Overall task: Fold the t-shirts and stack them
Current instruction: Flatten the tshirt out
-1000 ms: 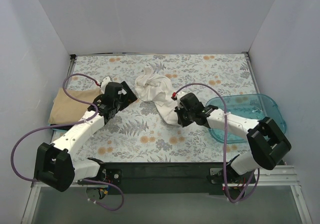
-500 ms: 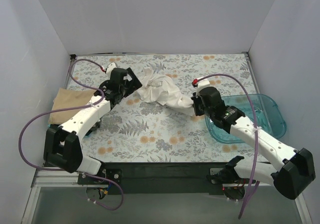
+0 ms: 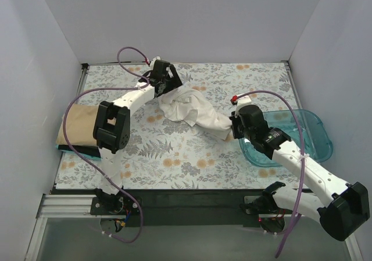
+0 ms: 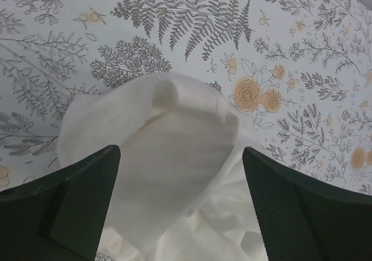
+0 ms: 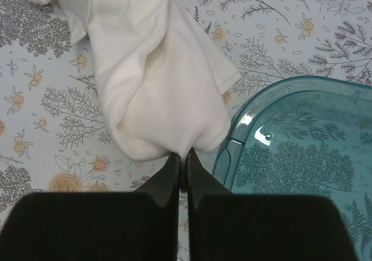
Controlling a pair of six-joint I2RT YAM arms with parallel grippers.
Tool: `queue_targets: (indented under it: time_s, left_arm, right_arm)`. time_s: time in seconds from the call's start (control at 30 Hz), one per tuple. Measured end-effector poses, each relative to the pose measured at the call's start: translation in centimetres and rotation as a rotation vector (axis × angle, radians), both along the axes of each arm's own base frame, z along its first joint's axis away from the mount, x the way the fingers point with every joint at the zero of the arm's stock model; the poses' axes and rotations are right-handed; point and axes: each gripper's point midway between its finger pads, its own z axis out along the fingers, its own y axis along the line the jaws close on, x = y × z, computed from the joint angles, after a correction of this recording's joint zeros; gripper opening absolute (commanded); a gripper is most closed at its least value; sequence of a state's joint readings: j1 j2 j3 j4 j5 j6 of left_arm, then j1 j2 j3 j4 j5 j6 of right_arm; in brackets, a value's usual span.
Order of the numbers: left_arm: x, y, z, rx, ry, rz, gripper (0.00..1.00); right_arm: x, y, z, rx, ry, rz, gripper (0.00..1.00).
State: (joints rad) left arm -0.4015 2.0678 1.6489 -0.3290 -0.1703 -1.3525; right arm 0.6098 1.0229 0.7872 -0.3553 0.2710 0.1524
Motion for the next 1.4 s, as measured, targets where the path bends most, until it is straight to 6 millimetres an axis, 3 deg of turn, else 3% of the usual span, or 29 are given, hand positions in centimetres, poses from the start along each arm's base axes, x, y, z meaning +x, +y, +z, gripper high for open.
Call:
queue_targets:
  time_s: [0.07, 0.13, 0.17, 0.37, 0.5, 0.63, 0.73, 0.83, 0.97, 1.03, 1.2, 1.3, 1.4]
  left_arm:
    - [0.7, -0.7, -1.0, -0.001, 0.014, -0.029, 0.76]
    - [1.3, -1.4, -1.9, 0.000, 0.025, -0.057, 0.55]
    - [1.7, -1.7, -2.2, -0.001, 0.026, -0.067, 0.02]
    - [2.5, -1.9, -3.2, 0.045, 0.060, -0.091, 0.00]
    - [0.8, -0.2, -0.6, 0.076, 0.042, -0.058, 0.00]
    - [-2.9, 2.7, 7.5, 0.076, -0.078, -0.001, 0.00]
    - [-6.3, 5.1, 17.6, 0.018, -0.279, 0.055, 0.00]
    - [-11.1, 7.9, 27.4, -0.065, -0.496, 0.107, 0.00]
    - [-17.7, 11.4, 35.8, -0.156, -0.702, 0.160, 0.00]
    - [-20.6, 12.9, 38.4, -0.190, -0.774, 0.183, 0.00]
    - [-25.7, 15.6, 41.9, -0.230, -0.874, 0.219, 0.00]
    - [-27.0, 16.9, 43.5, -0.236, -0.909, 0.255, 0.00]
    - [-27.0, 17.8, 43.9, -0.223, -0.918, 0.307, 0.00]
  right_arm:
    - [0.0, -0.1, -0.1, 0.002, 0.004, -0.001, 0.01]
    - [0.1, -0.3, -0.1, 0.004, 0.007, -0.006, 0.01]
    - [0.1, -0.3, -0.2, 0.004, 0.008, -0.008, 0.01]
    - [0.2, -1.1, -0.7, -0.001, 0.019, -0.030, 0.01]
    - [0.6, -1.9, 0.4, 0.010, -0.013, -0.063, 0.01]
    - [1.6, -2.2, 4.0, 0.037, -0.100, -0.092, 0.01]
    - [1.9, -2.5, 8.2, 0.076, -0.201, -0.099, 0.01]
    - [1.4, -3.1, 13.5, 0.137, -0.323, -0.102, 0.01]
    - [-0.7, -4.2, 20.2, 0.229, -0.478, -0.089, 0.01]
    - [-2.1, -4.6, 23.5, 0.279, -0.551, -0.069, 0.01]
    - [-5.7, -5.5, 29.4, 0.365, -0.687, -0.007, 0.01]
    - [-6.6, -5.7, 31.0, 0.387, -0.723, 0.011, 0.01]
    - [-6.3, -5.7, 31.0, 0.379, -0.718, 0.007, 0.01]
